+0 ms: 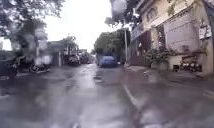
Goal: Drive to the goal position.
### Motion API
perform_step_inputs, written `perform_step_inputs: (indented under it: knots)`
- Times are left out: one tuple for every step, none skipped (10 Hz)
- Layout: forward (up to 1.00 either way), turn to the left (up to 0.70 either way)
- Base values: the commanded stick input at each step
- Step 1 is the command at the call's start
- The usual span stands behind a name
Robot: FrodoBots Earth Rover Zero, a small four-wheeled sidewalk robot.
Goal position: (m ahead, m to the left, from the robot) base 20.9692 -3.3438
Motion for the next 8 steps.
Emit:
perform_step_inputs:
  knots:
    - [1.0, 0.19]
    - [1.0, 0.27]
    - [1.0, 0.27]
    - [1.0, 0.27]
    - [1.0, 0.27]
    - [1.0, 0.27]
    - [1.0, 0.27]
    - [1.0, 0.27]
